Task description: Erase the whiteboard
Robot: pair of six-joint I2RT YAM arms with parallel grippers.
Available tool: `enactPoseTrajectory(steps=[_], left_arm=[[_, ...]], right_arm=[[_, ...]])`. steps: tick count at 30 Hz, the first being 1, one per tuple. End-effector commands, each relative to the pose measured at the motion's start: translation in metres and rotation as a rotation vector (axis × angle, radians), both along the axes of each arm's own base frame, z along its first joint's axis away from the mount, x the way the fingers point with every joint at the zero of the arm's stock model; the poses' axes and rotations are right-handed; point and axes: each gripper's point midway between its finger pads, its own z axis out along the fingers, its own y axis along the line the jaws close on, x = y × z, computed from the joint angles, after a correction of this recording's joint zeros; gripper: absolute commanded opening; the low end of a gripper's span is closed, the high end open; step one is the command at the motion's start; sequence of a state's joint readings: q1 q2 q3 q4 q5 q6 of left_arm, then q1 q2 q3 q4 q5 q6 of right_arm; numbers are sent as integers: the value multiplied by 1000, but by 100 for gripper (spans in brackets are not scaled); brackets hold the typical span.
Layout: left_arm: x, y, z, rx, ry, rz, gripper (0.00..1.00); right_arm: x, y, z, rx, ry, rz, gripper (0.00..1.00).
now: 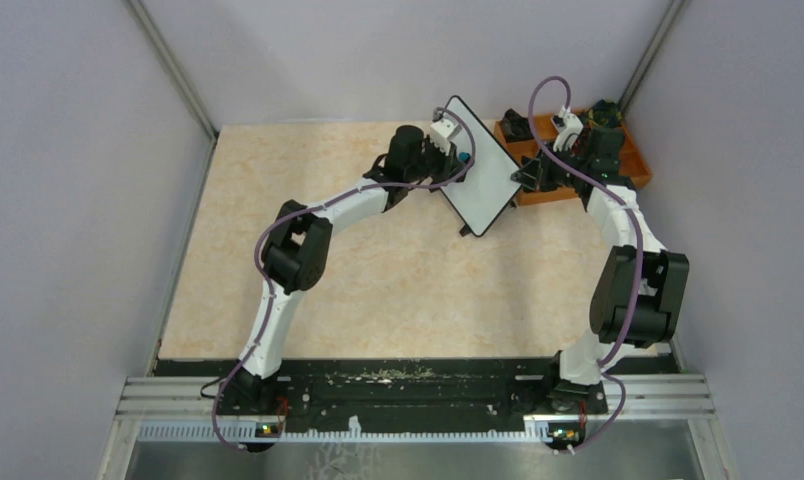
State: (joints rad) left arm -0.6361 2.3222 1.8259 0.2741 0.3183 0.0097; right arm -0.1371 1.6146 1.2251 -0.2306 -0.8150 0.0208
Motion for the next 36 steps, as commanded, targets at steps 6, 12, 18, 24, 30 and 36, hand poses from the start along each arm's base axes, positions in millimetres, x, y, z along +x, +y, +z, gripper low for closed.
enactPoseTrajectory(steps=[6, 12, 18, 24, 30, 36], left_arm=[[49, 27, 28, 8, -87, 81, 2], [60, 40, 30, 14, -94, 107, 2], [64, 47, 23, 35, -92, 119, 2], [77, 57, 8, 80, -110, 160, 3], [92, 75, 5, 82, -110, 198, 3], [103, 86, 3, 88, -115, 230, 3]], right_arm=[[-30, 33, -25, 37, 128, 128, 0], [-33, 32, -22, 32, 131, 127, 0], [-35, 31, -20, 22, 128, 122, 0], [-35, 31, -18, 17, 124, 121, 0], [-35, 31, -20, 18, 128, 123, 0], [-34, 30, -22, 16, 132, 122, 0]])
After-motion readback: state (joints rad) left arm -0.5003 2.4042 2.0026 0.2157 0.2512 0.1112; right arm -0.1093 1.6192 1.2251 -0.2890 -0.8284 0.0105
